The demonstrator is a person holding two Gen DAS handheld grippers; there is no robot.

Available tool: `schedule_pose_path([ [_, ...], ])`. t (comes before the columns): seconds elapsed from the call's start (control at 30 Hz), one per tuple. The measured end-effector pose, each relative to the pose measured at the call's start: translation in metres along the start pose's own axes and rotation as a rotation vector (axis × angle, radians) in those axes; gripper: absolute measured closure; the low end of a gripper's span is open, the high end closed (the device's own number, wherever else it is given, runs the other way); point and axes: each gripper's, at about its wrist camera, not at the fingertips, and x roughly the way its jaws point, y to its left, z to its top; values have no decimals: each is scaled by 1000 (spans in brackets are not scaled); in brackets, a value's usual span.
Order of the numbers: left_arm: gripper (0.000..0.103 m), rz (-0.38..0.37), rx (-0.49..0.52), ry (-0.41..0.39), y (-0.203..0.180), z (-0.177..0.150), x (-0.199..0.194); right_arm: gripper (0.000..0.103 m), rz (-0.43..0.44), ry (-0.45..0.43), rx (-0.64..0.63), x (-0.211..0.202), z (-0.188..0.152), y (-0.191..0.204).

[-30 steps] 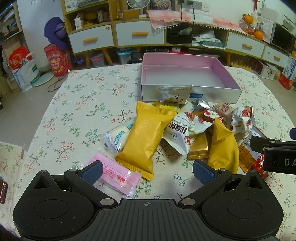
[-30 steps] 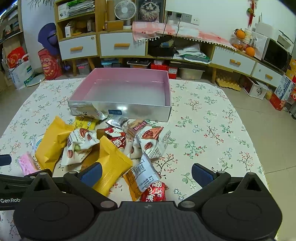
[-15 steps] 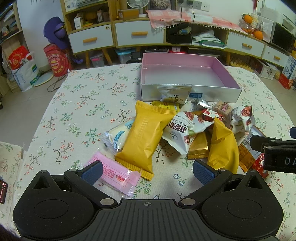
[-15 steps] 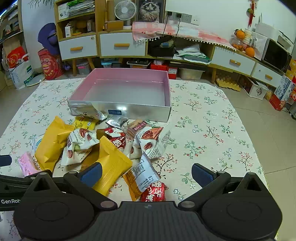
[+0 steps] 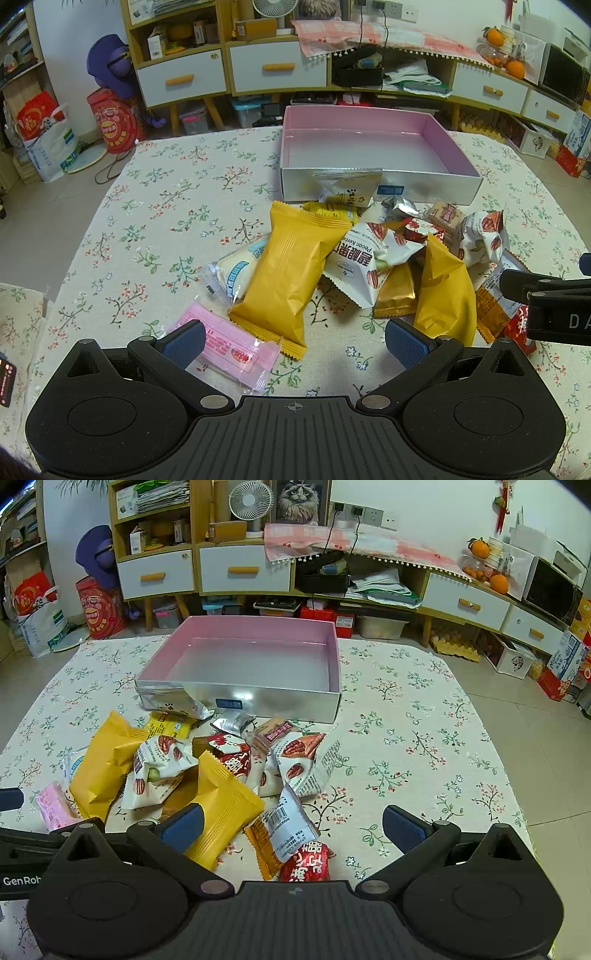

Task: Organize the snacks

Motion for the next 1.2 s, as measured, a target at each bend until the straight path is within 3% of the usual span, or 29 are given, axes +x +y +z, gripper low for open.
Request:
schedule_pose_path([
  [0.5, 0, -2, 7, -11, 3, 2, -3, 26, -16, 9, -19, 3, 0, 2],
  [0.73, 0, -110, 11, -11, 20, 15, -3, 26, 34, 18, -46, 1, 10, -4],
  [0.9, 0, -238, 83, 58, 32, 25, 13, 26, 170, 75, 27, 8, 19, -21],
  [1.07, 0, -236, 102, 37, 50, 35, 20, 27, 342, 138, 127, 12, 23, -29],
  [1.2, 2, -279, 96, 22, 58, 42, 31, 28, 439, 187, 166, 16, 21, -23],
])
